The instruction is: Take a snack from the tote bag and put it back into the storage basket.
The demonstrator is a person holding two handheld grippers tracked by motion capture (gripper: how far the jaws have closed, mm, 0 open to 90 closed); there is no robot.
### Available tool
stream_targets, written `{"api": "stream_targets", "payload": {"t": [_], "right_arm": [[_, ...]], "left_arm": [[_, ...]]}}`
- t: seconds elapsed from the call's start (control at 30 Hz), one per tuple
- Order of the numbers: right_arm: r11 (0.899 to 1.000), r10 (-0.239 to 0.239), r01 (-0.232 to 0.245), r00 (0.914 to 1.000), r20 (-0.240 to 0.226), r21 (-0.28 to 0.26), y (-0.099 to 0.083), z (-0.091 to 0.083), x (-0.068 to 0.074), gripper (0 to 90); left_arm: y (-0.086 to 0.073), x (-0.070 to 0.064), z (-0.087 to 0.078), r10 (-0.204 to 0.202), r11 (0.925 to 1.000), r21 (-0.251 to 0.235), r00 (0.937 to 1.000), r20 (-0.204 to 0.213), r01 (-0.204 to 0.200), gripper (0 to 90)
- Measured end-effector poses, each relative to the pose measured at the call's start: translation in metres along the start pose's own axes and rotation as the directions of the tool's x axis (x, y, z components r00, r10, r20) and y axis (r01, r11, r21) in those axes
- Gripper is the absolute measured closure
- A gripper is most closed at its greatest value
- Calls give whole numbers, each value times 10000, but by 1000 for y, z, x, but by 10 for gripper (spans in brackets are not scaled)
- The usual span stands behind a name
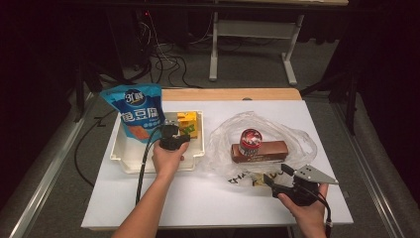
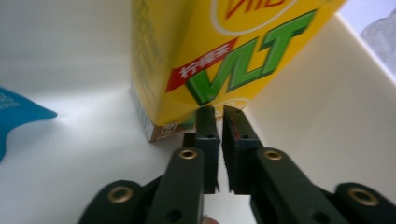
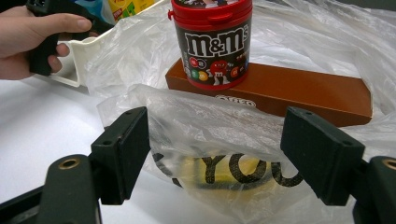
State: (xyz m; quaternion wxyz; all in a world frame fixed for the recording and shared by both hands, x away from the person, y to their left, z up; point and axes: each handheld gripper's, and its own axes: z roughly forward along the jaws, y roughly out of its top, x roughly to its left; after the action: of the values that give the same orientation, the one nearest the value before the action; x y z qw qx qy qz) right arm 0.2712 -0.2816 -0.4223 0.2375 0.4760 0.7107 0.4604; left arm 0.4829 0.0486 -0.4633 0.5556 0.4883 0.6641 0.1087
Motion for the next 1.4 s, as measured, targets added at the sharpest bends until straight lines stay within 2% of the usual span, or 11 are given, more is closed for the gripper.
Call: {"api": "stream_targets", "payload": {"t": [0.07,0.17,0.33,0.53,0.7,0.87,1.0,1.13,1.23,1.27,1.4], "right_arm": [[10000,48,-48,10000,-16,-28,0,0,0,248],[9998,175,-175,9997,154,-32,2,0,-1,259],[9997,227,-226,9996,188,-43,4,2,-3,258],[9998,184,-182,9996,212,-82,9,2,-1,262],[9999,123,-122,9997,204,-53,10,5,-1,263],[9999,134,-134,9998,165,-19,12,7,0,273],[10000,92,-92,9997,215,15,15,9,1,272],[9999,103,-103,9996,255,-1,19,11,1,267],[9999,115,-115,9995,304,-11,21,13,1,261],[9999,142,-142,9995,299,-1,21,13,1,259],[10000,35,-35,9995,329,-8,24,17,4,236]], "left_arm": [[0,-2,-5,66,9999,94,9999,160,-67,775],[1,-5,-19,351,9990,-285,9984,439,-339,708],[3,-3,-42,203,9986,-500,9964,827,-162,618],[2,1,-70,432,9935,-1101,9902,1330,-286,441],[0,-4,-92,813,9893,-1348,9790,1870,-564,352],[0,-12,-110,575,9909,-1324,9671,2478,-250,272],[-4,-17,-123,992,9883,-1386,9579,2692,-634,195],[-10,-15,-133,1093,9874,-1415,9523,2850,-710,142],[-15,-12,-138,1127,9881,-1326,9550,2742,-785,73],[-16,-12,-140,1079,9899,-1193,9529,2834,-766,52],[-16,-10,-147,1102,9876,-1400,9474,3006,-704,3]]}}
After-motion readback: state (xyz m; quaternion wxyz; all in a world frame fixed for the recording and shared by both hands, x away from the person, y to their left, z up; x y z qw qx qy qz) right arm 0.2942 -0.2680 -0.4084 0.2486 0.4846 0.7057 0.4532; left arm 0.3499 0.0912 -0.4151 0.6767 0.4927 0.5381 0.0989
